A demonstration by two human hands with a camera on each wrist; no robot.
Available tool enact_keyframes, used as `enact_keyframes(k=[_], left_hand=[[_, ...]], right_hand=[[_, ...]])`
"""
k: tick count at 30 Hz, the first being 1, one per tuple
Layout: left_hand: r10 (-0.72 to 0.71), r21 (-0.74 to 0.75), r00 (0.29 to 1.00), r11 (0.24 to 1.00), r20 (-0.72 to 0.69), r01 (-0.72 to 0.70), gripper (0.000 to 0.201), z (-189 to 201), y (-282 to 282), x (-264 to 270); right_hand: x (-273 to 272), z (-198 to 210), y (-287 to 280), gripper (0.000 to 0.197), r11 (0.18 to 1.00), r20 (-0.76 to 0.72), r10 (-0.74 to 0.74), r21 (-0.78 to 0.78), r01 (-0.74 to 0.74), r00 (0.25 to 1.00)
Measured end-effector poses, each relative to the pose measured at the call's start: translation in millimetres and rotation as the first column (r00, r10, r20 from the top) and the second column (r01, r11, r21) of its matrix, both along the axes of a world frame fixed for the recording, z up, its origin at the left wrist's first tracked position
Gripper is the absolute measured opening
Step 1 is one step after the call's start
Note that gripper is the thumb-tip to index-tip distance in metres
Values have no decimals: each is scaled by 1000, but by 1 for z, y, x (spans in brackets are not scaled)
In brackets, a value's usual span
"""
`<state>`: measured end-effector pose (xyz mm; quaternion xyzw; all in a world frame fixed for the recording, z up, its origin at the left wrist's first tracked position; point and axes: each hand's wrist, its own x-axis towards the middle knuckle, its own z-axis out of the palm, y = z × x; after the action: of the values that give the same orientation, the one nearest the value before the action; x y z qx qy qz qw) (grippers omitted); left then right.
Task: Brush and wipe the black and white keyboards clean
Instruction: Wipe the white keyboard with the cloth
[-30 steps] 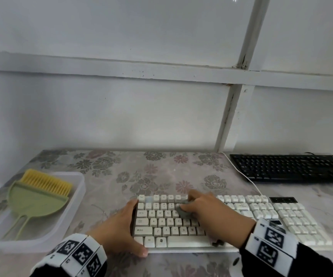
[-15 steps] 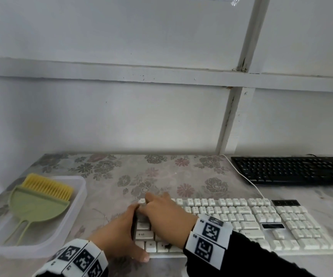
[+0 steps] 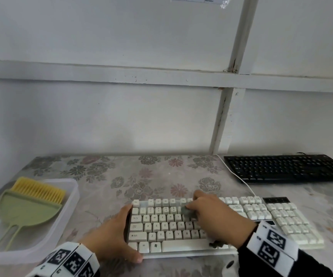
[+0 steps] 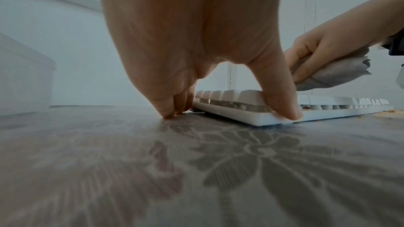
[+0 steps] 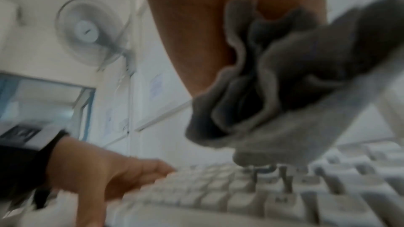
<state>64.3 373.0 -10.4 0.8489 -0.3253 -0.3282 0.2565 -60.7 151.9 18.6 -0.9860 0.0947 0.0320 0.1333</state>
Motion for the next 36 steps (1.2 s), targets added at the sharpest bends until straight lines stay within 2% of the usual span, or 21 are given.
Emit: enact_keyframes(k=[2,4,8,11,14,18,23,28,32,34,36], left_hand=[[-2,0,1000,1000,9,2,141,0,0,0],[3,2,1000,1000,10,-3,133,0,-1,0],[7,-9,1000,1000,-20,-7,131,2,-1,-1],[0,-16,1000,1000,-28,0,130,2,-2,-1],[-13,-30,1000,999,-12,12,126,5,-4,-4],[-17,-41,1000,999,3,17,123,6,-4,-6],[-9,-26,1000,1000,-16,8,126,5,-2,-4],[-8,-12,1000,1000,1,8,126,6,-3,-5],[-3,-17,1000,1000,-17,3,130,3,-2,-3],[2,-7,1000,1000,-19,-2,130,3,-2,-3],[5,2,1000,1000,-11,-5,130,3,-2,-2]], right_hand=[[-1,2,-11,23,999,55,-51,21,50,997],[-3,-2,-14,22,999,84,-35,14,34,996],[-16,-11,-12,31,996,7,27,-82,-26,1000],[-32,-4,-21,43,987,-25,-15,-161,11,1000],[-45,-6,-37,48,984,-15,-74,-162,71,997],[-55,-17,-55,35,986,44,-123,-106,127,991],[-70,-13,-78,26,962,26,-244,-120,245,970],[-44,2,-65,23,977,56,-200,-62,204,978],[-12,11,-17,16,992,80,-11,126,1,997],[-1,5,-1,18,996,51,74,55,-77,996],[4,-2,2,24,995,23,95,-38,-94,995]])
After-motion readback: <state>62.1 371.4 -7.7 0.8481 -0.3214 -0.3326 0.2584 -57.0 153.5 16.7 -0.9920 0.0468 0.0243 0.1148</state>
